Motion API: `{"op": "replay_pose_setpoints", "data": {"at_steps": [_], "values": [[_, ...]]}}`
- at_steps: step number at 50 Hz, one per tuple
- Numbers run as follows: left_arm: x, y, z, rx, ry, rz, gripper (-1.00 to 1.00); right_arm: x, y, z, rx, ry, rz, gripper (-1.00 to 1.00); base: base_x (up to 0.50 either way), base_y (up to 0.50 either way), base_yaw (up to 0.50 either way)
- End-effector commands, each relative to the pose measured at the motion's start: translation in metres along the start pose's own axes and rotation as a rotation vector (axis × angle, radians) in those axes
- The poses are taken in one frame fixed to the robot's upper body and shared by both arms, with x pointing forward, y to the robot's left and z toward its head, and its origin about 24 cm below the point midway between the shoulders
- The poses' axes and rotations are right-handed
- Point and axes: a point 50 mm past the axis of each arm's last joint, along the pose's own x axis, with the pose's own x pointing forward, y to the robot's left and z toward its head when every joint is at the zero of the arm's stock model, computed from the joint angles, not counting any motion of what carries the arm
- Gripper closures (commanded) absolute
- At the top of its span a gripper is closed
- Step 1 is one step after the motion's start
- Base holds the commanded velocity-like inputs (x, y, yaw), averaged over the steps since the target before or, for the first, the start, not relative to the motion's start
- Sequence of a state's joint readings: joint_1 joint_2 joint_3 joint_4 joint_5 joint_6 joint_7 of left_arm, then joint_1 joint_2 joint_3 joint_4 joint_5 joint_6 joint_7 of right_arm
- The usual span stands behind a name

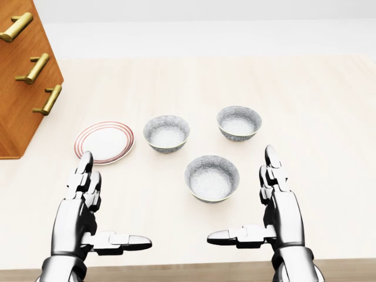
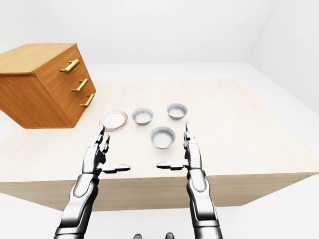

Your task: Stack the bowl at the front on the bowl in the middle.

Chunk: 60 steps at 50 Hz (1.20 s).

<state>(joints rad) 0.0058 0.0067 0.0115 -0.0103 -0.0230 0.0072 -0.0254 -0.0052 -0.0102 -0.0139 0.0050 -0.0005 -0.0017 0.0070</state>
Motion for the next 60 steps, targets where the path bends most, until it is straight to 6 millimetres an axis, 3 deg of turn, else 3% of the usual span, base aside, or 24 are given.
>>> {"op": "replay_pose_setpoints", "data": {"at_steps": [1,9,16,20,27,50,60], "values": [[-0.002,0.002,0.0,-0.079,0.011,-0.058,-1.0,0.004,-0.01,0.002,-0.029,-0.003,-0.025,-1.0,0.0,0.0,0.0],[0.018,0.011,0.014,-0.067,-0.004,-0.046,-1.0,0.018,-0.017,0.021,-0.055,-0.022,-0.04,-1.0,0.0,0.0,0.0],[0.039,0.027,0.064,-0.04,-0.183,0.0,-1.0,0.034,-0.022,0.056,-0.044,-0.154,-0.036,-1.0,0.0,0.0,0.0],[0.039,0.03,0.074,-0.045,-0.228,0.013,-1.0,0.033,-0.022,0.069,-0.023,-0.207,-0.029,-1.0,0.0,0.0,0.0],[0.038,0.026,0.071,-0.046,-0.216,0.005,-1.0,0.026,-0.023,0.068,-0.016,-0.212,-0.008,-1.0,0.1,0.03,0.0],[0.039,0.024,0.064,-0.063,-0.187,-0.003,-1.0,0.031,-0.021,0.064,-0.01,-0.191,-0.014,-1.0,0.41,0.14,0.0],[0.039,0.025,0.062,-0.066,-0.18,-0.001,-1.0,0.029,-0.022,0.061,-0.023,-0.181,-0.013,-1.0,0.0,0.0,0.0]]}}
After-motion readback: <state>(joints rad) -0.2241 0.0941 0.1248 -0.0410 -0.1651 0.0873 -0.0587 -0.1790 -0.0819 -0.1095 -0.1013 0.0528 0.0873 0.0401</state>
